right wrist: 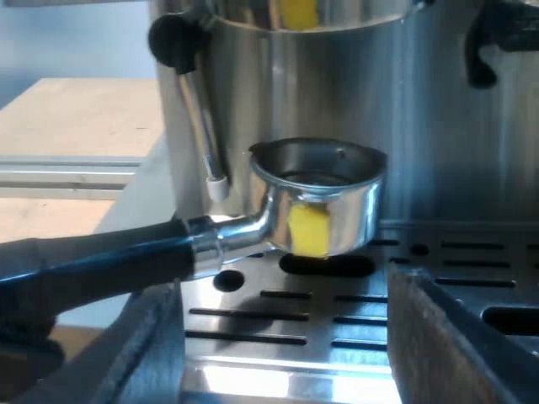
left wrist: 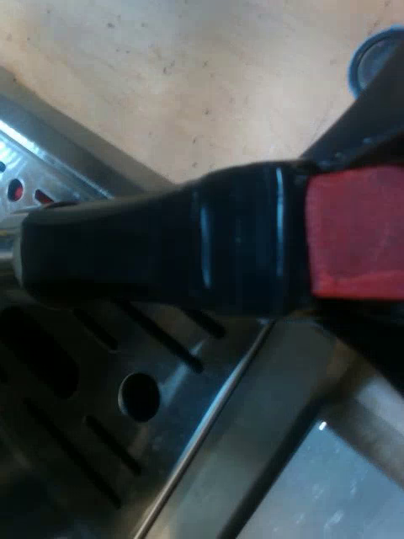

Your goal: Put the handle in the coffee machine

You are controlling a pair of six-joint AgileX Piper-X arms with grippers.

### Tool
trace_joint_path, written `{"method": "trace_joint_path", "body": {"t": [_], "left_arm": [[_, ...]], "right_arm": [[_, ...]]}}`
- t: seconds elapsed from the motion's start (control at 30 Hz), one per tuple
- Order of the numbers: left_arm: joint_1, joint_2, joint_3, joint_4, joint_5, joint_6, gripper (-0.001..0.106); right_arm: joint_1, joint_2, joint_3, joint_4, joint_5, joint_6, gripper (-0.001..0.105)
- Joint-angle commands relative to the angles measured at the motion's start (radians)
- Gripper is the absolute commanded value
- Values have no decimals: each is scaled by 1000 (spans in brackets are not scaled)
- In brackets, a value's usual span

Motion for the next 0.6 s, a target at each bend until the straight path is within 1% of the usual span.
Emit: {"method": "trace_joint_path", "body": {"t": [0.03, 0.1, 0.23, 0.4, 0.43, 0.47, 0.53, 0.6], "left_arm": [[0, -5, -16, -64, 48, 1, 0], [0, 5, -25, -64, 51, 1, 0], [0, 24, -34, -68, 51, 1, 0], [0, 31, -39, -75, 51, 1, 0], [0, 31, -39, -83, 51, 1, 0], [0, 31, -39, -83, 51, 1, 0], [0, 31, -39, -86, 51, 1, 0], [0, 31, -39, -85, 51, 1, 0]], "right_arm": [[-27, 0, -2, -17, -1, -12, 55], [-42, 0, -2, -37, -7, -12, 55], [-65, 3, -2, -75, -58, -18, 55], [-86, 13, -2, -92, -84, -21, 55], [-106, 57, -2, -155, -84, -100, 55], [-106, 64, -2, -184, -84, -124, 55], [-106, 89, -2, -274, -93, -213, 55], [-106, 103, -2, -330, -93, -245, 55]]}}
